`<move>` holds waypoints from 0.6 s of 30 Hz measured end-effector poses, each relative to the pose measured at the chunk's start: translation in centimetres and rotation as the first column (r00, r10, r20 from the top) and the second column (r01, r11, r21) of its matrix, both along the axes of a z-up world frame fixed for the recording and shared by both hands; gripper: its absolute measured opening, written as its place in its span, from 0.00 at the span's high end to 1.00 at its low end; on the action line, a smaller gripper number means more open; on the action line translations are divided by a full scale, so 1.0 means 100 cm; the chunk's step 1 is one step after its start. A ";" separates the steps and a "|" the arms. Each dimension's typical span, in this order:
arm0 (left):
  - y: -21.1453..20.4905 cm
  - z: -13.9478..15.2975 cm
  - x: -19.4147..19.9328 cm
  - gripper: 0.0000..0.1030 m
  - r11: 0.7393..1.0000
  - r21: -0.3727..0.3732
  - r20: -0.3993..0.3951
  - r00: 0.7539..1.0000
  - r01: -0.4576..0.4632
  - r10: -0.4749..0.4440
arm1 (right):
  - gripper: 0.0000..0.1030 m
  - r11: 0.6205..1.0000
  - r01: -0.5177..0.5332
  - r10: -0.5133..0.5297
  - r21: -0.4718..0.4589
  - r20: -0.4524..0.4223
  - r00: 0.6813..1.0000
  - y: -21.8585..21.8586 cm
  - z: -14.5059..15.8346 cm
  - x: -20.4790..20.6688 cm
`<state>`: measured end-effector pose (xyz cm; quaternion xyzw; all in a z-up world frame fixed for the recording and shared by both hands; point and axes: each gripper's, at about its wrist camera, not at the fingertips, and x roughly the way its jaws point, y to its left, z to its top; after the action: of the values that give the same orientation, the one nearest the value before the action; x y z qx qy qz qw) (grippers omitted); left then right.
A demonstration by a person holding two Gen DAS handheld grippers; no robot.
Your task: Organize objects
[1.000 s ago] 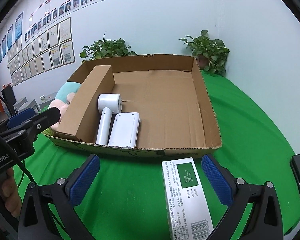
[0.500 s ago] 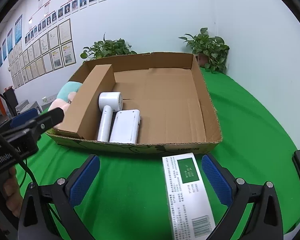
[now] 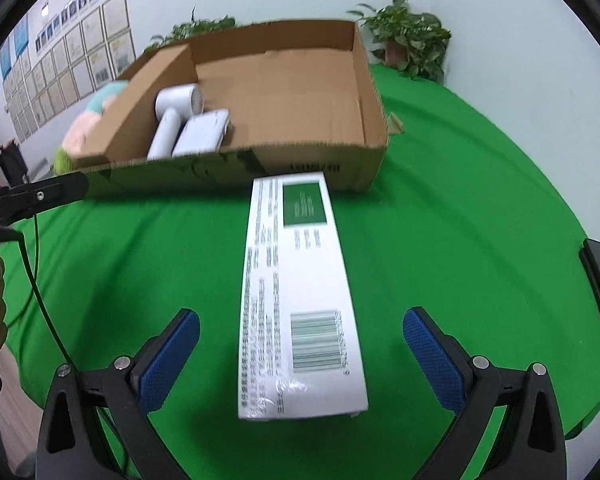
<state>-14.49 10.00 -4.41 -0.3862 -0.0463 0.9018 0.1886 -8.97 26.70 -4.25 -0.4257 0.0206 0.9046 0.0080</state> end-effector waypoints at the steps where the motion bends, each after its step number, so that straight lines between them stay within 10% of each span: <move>1: 0.002 -0.002 0.001 0.17 1.000 0.001 0.005 1.000 0.009 -0.009 | 0.02 1.000 0.001 -0.001 -0.002 0.015 1.000 0.000 -0.003 -0.002; 6: 0.001 -0.004 0.004 0.17 0.999 0.010 0.016 0.999 0.034 -0.034 | 0.41 1.000 -0.017 0.016 0.016 0.069 0.997 -0.009 -0.021 -0.007; 11: -0.007 0.001 0.003 0.17 0.996 0.066 0.030 0.997 0.064 -0.066 | 0.41 0.996 -0.079 0.081 -0.029 0.060 0.995 -0.028 -0.017 -0.001; 13: -0.006 0.003 0.000 0.17 0.990 0.100 0.048 0.994 0.097 -0.103 | 0.40 0.989 -0.129 0.132 -0.066 0.045 0.990 -0.039 -0.012 0.004; 16: 0.000 -0.003 -0.012 0.17 0.975 0.169 0.115 0.980 0.144 -0.165 | 0.00 0.975 -0.195 0.197 -0.108 0.006 0.980 -0.051 -0.005 0.007; 18: 0.007 -0.010 -0.019 0.17 0.966 0.202 0.159 0.968 0.162 -0.195 | 0.00 0.974 -0.209 0.208 -0.083 -0.017 0.978 -0.055 -0.003 0.007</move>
<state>-16.40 10.72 -5.45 -0.4483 -0.1124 0.8345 0.2999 -8.24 21.21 -4.55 -0.4216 0.0139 0.9006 -0.1049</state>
